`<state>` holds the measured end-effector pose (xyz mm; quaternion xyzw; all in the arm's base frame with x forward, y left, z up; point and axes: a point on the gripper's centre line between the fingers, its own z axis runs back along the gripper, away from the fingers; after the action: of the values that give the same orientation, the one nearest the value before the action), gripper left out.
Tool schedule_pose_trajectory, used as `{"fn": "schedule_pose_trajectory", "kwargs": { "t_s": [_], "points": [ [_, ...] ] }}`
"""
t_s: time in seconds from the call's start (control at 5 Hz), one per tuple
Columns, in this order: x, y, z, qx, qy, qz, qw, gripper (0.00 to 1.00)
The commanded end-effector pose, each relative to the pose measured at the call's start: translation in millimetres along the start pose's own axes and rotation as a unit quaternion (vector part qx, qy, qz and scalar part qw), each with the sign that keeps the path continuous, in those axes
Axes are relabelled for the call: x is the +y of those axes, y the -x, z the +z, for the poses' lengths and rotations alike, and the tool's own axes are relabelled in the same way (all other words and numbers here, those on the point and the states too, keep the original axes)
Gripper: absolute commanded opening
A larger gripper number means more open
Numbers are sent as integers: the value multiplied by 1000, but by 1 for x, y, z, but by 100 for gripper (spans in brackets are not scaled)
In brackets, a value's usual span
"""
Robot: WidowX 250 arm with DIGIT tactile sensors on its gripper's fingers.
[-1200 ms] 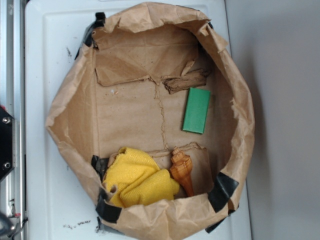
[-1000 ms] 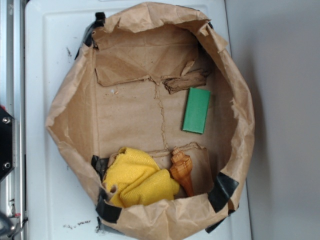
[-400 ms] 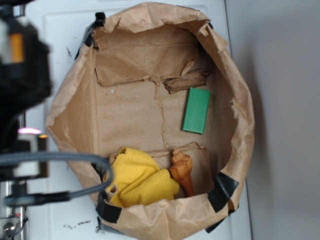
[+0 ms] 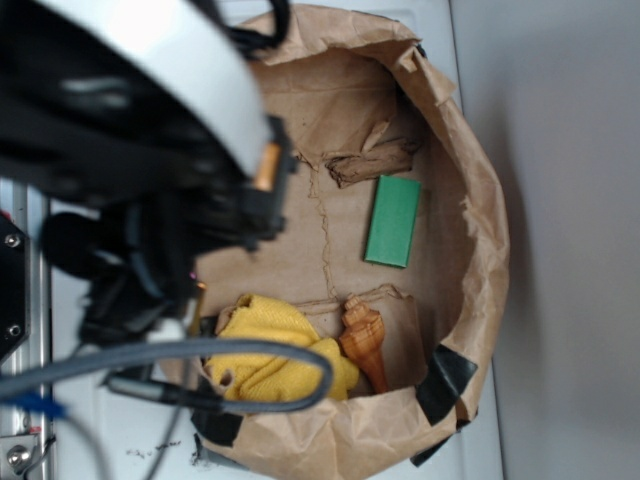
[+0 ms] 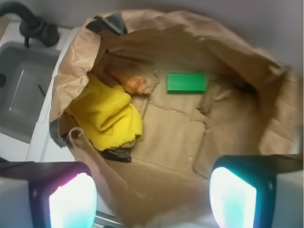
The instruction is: Grab the shell.
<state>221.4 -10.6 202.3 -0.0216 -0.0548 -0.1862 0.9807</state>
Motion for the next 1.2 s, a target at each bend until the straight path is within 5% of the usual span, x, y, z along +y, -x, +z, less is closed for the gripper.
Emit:
{"fn": "schedule_pose_trajectory", "kwargs": {
  "t_s": [0.0,0.2,1.0],
  "points": [
    [-13,-42,-49,-6,-33,-133,991,100],
    [-1,-50,-71,18,-26,-147,989,100],
    [-1,-50,-71,18,-26,-147,989,100]
  ]
}}
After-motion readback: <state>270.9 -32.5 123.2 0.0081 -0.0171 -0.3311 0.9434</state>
